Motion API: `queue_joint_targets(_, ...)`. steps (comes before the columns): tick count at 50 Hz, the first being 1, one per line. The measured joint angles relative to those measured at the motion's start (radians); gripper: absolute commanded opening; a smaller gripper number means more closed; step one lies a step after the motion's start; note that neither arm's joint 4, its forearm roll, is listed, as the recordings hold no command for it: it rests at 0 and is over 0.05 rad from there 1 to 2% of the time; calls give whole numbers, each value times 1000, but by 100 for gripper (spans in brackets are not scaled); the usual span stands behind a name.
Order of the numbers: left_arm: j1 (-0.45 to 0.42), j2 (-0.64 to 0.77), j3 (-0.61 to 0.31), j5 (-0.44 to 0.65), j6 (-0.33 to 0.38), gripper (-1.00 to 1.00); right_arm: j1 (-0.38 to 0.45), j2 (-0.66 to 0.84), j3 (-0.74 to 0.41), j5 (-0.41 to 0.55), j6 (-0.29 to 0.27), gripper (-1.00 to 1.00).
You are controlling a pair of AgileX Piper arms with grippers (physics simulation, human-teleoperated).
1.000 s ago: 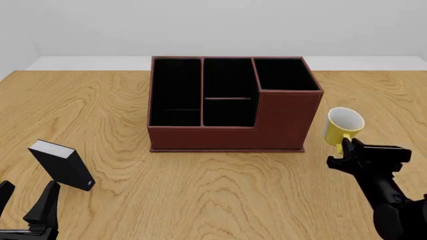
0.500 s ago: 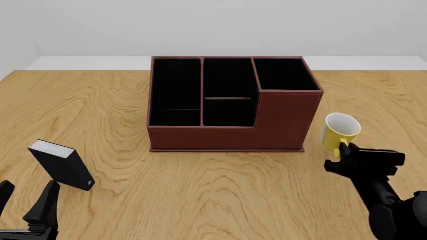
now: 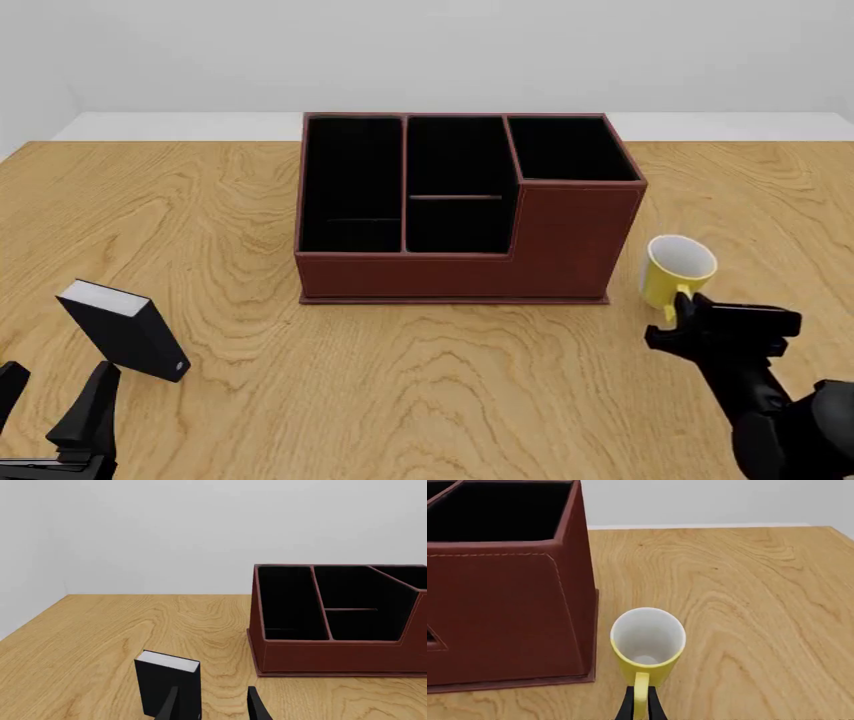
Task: Pick up the yellow and white mug and place it to the right of the caddy.
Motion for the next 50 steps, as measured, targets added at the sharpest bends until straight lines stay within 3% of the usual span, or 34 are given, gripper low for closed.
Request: queue_joint_targets(50,0,0,0,0,0,100,0,63,-3,-43,4,-100)
